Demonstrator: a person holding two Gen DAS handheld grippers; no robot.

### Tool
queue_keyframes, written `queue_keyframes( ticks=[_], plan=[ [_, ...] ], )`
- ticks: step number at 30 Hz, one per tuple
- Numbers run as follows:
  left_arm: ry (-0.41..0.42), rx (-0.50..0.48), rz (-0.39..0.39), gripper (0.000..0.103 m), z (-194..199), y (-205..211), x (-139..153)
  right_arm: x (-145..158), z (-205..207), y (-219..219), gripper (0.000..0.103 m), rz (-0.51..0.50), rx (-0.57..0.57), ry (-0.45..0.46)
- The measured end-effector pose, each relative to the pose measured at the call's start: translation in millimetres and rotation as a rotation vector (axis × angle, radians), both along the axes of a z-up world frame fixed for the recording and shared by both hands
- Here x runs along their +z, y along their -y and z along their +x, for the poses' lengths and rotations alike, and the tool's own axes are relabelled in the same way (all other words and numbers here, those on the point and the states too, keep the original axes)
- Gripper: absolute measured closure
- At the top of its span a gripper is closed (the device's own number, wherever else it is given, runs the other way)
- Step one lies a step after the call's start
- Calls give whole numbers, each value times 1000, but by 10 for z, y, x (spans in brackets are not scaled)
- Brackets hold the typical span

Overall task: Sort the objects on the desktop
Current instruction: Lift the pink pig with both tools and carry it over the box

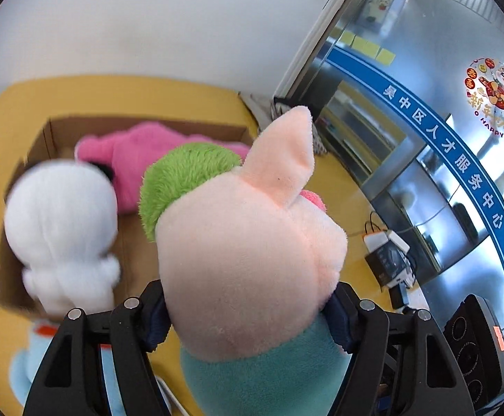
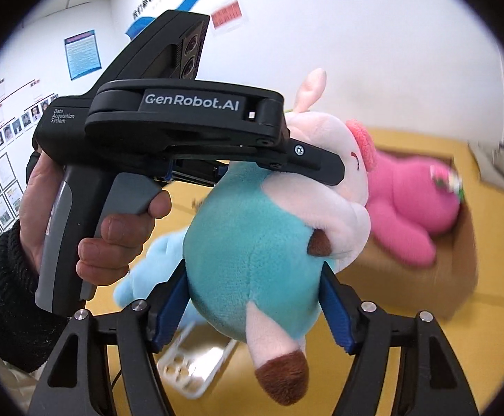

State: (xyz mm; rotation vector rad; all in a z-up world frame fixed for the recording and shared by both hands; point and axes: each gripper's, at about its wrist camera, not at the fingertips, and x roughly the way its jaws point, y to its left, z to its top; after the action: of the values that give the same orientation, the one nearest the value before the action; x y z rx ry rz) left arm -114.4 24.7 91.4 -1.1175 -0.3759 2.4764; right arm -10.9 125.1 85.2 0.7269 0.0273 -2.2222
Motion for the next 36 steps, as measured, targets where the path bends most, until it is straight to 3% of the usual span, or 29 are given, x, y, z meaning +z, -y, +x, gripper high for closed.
queue_keyframes(
  ticks=[3,6,11,15,20,25,27,31,34,36],
  plan=[
    [-46,0,-29,27,-275,38,203,209,-259,67,33,-19,5,-48],
    [-31,3,-45,26,-664,81,176,269,-516,99,33,-33,2,-53],
    [113,6,-58,26,-1365,156,-380,-63,-1152,200,33,-38,-22,53],
    [140,-3,-114,25,-1377,133,-626,-513,-1446,269,33,-48,-25,222],
    [173,-14,-184,23,-1393,104,-934,-809,-1517,410,29,3,9,352],
    [204,-23,-248,22,-1406,76,-1220,-741,-1440,135,28,-28,-62,370],
    [203,-18,-245,22,-1395,72,-1216,-618,-1446,10,28,-40,-103,345],
    [185,14,-215,20,-1301,99,-1049,-609,-1574,12,30,44,-157,345],
    [115,84,-286,18,-1136,169,-783,-734,-1625,66,30,34,-164,374],
    [64,96,-277,15,-1063,261,-612,-732,-1570,158,30,54,-179,373]
  ],
)
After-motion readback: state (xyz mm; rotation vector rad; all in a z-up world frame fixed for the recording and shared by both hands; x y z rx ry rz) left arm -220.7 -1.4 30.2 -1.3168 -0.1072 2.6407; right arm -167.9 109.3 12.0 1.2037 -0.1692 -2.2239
